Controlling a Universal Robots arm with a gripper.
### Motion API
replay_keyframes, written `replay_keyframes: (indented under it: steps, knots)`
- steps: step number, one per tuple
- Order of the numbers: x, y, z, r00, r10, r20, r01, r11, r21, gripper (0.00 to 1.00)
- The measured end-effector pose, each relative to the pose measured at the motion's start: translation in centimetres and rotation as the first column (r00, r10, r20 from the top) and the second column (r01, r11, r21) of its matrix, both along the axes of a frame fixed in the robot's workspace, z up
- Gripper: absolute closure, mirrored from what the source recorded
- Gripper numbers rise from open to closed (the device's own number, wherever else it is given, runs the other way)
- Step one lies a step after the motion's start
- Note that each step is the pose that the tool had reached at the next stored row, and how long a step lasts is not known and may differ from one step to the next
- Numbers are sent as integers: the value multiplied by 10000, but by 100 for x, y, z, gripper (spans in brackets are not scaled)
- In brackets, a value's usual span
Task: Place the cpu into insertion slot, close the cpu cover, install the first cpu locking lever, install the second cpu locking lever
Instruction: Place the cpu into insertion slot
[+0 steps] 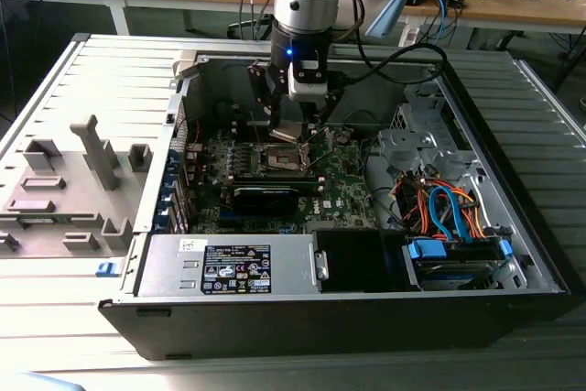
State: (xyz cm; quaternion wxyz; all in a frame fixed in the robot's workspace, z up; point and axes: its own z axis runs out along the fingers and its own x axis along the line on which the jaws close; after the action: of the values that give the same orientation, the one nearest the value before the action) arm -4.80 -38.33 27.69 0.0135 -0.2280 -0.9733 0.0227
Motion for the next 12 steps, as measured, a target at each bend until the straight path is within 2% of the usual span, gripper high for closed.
replay_keyframes:
  steps: [12]
  knots:
    - [0,0,0,9990,-458,0,458,9990,0,45]
